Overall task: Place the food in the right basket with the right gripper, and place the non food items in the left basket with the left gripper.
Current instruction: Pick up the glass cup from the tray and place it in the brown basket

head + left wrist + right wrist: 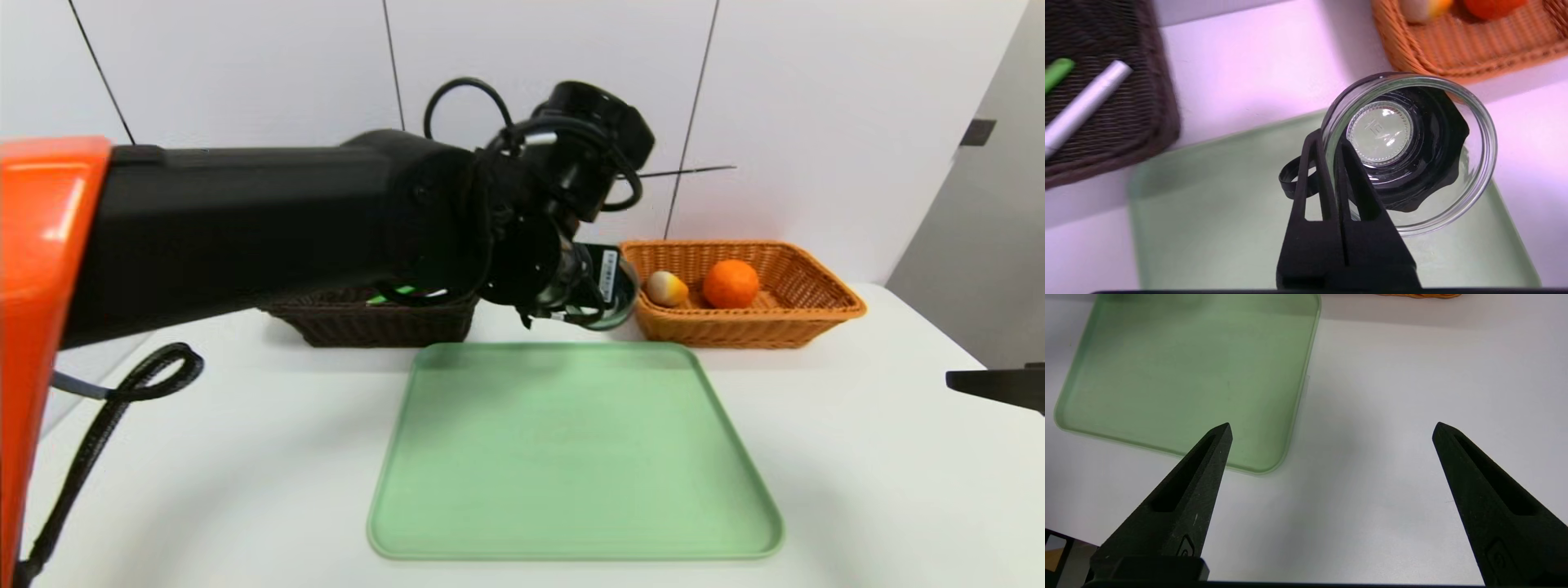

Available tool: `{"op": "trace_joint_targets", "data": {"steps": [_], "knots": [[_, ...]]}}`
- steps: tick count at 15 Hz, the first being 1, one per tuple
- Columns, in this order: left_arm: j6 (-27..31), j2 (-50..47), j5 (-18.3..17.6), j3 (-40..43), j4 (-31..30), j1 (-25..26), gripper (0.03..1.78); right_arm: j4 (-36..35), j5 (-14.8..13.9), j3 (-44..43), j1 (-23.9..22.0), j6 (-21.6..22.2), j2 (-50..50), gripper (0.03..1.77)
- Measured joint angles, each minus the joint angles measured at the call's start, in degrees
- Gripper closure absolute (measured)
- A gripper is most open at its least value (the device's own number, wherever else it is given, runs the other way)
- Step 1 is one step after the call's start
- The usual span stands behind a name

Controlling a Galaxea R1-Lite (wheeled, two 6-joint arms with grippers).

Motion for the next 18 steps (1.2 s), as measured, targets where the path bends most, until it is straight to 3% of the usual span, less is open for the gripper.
{"op": "trace_joint_targets", "data": {"steps": [6, 11, 18], "knots": [[3.1, -4.4, -1.2, 0.0, 2.1, 12.9, 1.76, -0.1, 0.0, 0.4, 0.1, 0.0, 0.0, 0.10], [3.1, -2.4, -7.1, 0.0, 1.8, 24.8, 1.76, -0.1, -0.1, 1.2, 0.3, 0.0, -0.2, 0.10], [2.9, 5.2, -7.5, 0.0, -0.4, 28.8, 1.76, -0.5, -0.1, 1.8, 0.3, 0.1, -0.4, 0.10]]}}
